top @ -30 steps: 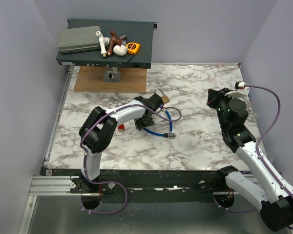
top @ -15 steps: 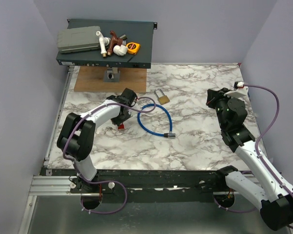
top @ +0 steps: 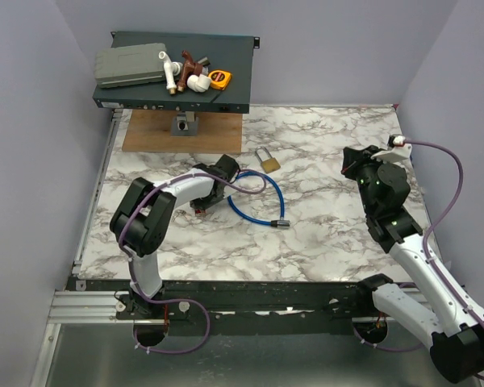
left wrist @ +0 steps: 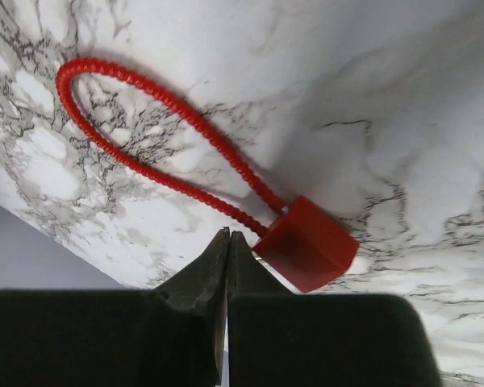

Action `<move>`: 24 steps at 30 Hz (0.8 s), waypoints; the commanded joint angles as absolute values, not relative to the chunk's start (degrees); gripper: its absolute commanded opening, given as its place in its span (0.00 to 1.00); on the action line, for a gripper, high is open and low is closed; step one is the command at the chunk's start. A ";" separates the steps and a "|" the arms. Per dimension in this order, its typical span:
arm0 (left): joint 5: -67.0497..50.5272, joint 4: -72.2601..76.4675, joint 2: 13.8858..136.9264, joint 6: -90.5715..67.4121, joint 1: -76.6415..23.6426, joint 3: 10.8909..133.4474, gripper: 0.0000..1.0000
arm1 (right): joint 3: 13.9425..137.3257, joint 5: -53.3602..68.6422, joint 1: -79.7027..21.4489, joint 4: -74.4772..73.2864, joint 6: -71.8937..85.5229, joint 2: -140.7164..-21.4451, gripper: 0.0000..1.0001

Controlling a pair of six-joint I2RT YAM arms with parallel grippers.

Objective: Unlock with the key
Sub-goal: Move the lock to the center of the board.

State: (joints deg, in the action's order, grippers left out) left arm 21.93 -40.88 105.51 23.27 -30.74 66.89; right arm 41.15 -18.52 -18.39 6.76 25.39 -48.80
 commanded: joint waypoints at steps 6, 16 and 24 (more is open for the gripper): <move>23.26 -46.18 107.33 22.75 -36.56 68.75 0.00 | 41.58 -18.52 -18.72 6.32 24.00 -46.82 0.01; 12.11 -48.43 109.94 19.92 -41.80 75.82 0.00 | 42.00 -18.45 -18.72 5.80 24.15 -46.68 0.01; -5.88 -58.01 99.52 18.30 -37.69 83.53 0.05 | 42.64 -11.68 -18.70 6.93 25.34 -49.71 0.01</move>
State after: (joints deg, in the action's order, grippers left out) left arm 7.90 -49.87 108.33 20.05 -41.71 78.24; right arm 41.17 -17.58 -18.39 6.74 24.97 -47.68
